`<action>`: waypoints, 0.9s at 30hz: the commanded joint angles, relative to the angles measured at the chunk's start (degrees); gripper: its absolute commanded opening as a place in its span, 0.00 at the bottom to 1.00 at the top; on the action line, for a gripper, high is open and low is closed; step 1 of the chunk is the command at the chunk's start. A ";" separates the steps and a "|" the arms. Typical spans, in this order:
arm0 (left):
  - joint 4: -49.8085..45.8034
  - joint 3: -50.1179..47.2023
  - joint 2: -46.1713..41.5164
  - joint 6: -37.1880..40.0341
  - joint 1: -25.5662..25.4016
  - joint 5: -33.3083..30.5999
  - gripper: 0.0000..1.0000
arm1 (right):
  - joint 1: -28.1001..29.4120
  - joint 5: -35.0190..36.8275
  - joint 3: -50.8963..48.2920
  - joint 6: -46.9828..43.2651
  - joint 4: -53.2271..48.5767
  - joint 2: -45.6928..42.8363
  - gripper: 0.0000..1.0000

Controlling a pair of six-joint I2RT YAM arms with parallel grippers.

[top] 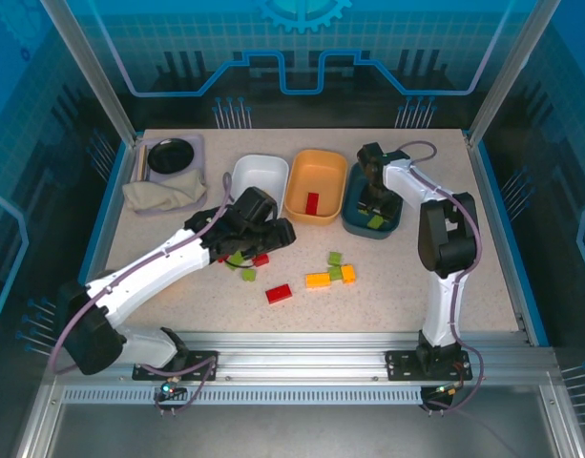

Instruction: Sort the legos into containers by color

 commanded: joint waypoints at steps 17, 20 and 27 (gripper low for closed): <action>-4.49 -14.12 -1.06 -0.84 29.29 9.98 0.90 | 27.65 -12.01 -21.82 -22.43 21.56 -32.07 0.78; -3.15 -12.76 5.14 0.63 31.23 10.67 0.90 | 30.81 -14.20 -24.66 -21.72 23.02 -33.15 0.78; 0.81 -8.97 13.88 5.51 31.68 10.18 0.89 | 33.47 -14.65 -26.44 -19.61 23.13 -33.46 0.78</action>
